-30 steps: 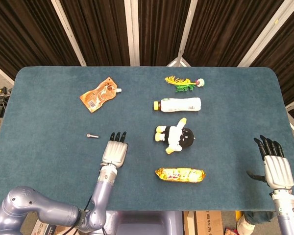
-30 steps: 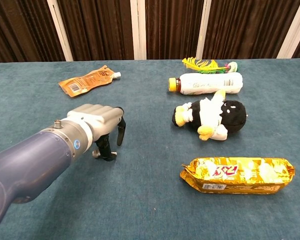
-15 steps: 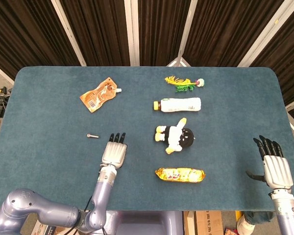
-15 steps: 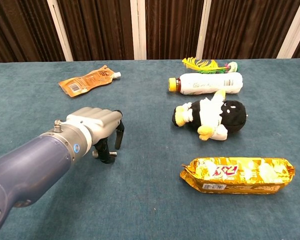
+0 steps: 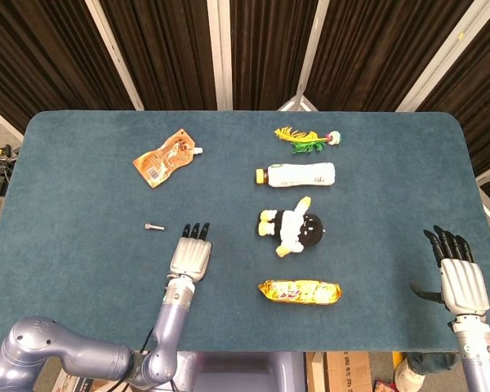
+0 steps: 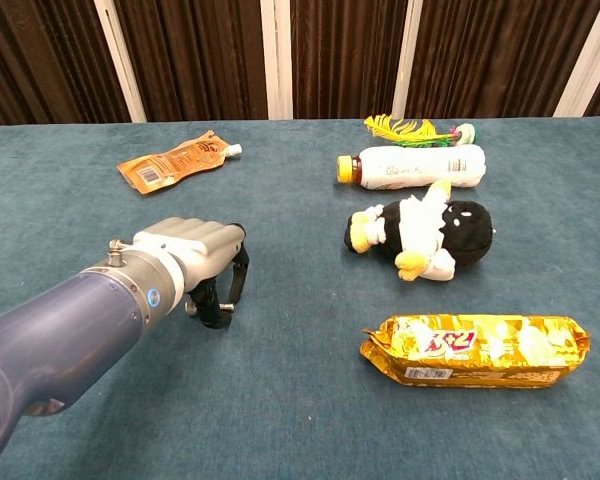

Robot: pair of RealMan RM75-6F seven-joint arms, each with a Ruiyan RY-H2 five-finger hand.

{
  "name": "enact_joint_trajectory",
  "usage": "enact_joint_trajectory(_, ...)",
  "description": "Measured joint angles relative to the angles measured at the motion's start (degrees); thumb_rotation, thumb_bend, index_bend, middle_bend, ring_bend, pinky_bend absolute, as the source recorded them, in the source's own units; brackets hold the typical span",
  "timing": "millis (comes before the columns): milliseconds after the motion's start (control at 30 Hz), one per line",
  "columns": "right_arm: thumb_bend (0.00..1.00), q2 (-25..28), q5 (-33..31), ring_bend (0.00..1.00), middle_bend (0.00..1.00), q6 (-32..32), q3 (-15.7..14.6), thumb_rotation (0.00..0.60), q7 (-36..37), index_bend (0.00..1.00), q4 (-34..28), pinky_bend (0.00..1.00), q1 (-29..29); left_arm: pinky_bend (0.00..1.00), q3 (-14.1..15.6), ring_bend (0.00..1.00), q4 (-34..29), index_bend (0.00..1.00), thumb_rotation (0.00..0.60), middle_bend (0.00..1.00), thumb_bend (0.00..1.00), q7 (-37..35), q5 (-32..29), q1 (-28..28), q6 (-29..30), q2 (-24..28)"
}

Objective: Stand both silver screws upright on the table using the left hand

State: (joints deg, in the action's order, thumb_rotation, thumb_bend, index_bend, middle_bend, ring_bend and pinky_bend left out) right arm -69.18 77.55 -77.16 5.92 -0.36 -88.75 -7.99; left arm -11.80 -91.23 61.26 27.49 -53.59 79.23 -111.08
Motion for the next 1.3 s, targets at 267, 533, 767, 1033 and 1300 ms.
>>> enact_joint_trajectory(267,0.0,0.15,-0.03,0.01,0.05,0.24,-0.04,0.6,0.6,0.12,-0.21,0.0,0.0,0.0,-0.21,0.0,-0.17,0.55,0.6,0.0,0.48,0.68,0.38,0.43,0.39,0.08)
enact_joint_trajectory(533,0.0,0.34,-0.01,0.01,0.05,0.72,-0.13,0.6,1.09,0.12,-0.38,0.0,-0.13,0.0,-0.52,0.0,-0.3,0.55,0.6,0.0,0.5,1.1,0.69,0.81,0.51,0.08)
enact_joint_trajectory(767,0.0,0.42,0.11,0.01,0.05,0.41,-0.07,0.6,1.28,0.12,-0.52,0.0,-0.04,0.0,-0.67,0.0,-0.58,0.56,0.6,0.0,0.52,0.65,1.49,1.27,0.13,0.31)
enact_joint_trajectory(1033,0.0,0.24,0.3,0.01,0.05,0.43,-0.21,0.6,1.07,0.12,-0.49,0.0,-0.06,0.0,-0.61,0.0,-2.57,0.56,0.6,0.01,0.52,-3.6,3.68,3.14,-1.18,2.66)
enact_joint_trajectory(1300,0.0,-0.12,0.27,0.01,0.05,0.58,-0.38,0.6,0.2,0.12,-0.59,0.0,-0.16,0.0,-0.35,0.0,-4.29,0.56,0.6,0.01,0.52,-14.11,7.13,6.89,-5.79,7.01)
